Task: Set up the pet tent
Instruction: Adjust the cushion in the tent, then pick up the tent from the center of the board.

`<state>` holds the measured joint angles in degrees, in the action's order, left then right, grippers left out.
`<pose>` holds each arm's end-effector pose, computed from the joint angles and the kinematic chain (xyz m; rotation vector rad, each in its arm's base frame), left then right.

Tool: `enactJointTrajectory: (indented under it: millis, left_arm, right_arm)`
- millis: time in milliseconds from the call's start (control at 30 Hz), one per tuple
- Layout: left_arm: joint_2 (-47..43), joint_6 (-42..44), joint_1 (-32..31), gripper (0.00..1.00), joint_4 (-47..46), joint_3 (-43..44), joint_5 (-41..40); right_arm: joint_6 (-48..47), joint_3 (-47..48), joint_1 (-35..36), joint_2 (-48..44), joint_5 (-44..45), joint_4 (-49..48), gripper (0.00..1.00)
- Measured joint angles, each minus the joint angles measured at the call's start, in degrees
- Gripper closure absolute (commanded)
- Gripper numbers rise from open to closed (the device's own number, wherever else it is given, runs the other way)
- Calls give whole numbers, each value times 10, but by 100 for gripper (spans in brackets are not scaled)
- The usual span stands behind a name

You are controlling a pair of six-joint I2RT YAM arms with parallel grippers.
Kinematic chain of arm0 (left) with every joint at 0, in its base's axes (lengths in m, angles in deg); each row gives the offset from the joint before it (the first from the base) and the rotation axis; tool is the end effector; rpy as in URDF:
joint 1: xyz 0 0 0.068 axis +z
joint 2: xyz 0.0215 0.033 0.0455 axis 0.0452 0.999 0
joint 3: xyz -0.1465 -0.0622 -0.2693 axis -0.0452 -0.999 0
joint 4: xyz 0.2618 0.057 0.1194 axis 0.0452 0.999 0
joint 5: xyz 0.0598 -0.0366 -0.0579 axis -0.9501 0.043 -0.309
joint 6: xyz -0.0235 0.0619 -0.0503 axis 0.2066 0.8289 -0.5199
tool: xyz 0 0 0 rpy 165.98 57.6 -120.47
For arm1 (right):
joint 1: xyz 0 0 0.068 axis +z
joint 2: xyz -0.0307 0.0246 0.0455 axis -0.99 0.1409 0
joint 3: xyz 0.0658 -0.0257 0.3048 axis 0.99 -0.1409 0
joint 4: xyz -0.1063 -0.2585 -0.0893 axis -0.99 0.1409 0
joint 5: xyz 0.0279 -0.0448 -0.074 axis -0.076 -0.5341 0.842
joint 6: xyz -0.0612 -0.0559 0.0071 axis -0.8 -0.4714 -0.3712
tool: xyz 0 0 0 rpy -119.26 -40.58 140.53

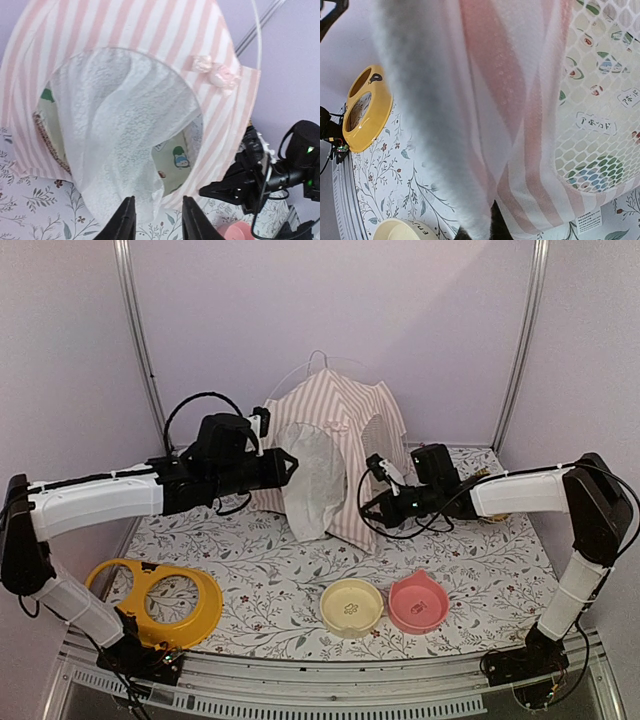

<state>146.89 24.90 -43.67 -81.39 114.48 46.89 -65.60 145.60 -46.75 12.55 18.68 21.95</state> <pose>0.2924 -0.2873 0.3225 0.0803 2.0433 -0.7458 0.3338 0.2765 0.1958 -0.8625 2.1025 0.9160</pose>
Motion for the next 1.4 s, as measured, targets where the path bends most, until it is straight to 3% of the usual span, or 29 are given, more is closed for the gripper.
enactJointTrajectory:
  millis: [133,267,467,567,667,800,900,1167,1267,1400]
  left_arm:
    - [26,9,22,82,15,-15,-29]
    - [147,27,31,86,30,45,-67]
    - [374,40,50,73,63,209,-95]
    - [428,43,57,70,76,281,-92]
    - [444,45,58,60,84,301,-83]
    - [396,48,53,46,61,229,-63]
    - [304,48,45,40,66,149,-42]
    - [26,47,44,45,62,53,-34]
    - [-16,43,84,43,44,-5,-35]
    - [25,67,153,41,29,-54,-12]
  right_arm:
    - [-3,5,0,0,-5,3,100]
    - [-3,7,0,0,-12,3,100]
    - [-5,-2,-1,-1,-18,3,100]
    - [-10,-10,-1,-3,-15,-2,100]
    - [-10,-11,-3,-8,-11,-2,100]
    - [-10,-11,-7,-9,-7,3,100]
    - [-13,-11,-15,-11,-8,7,100]
    - [-26,-13,-66,-17,5,23,97]
    - [-32,-12,-79,-17,10,31,88]
    - [-30,-8,-86,-17,17,57,66]
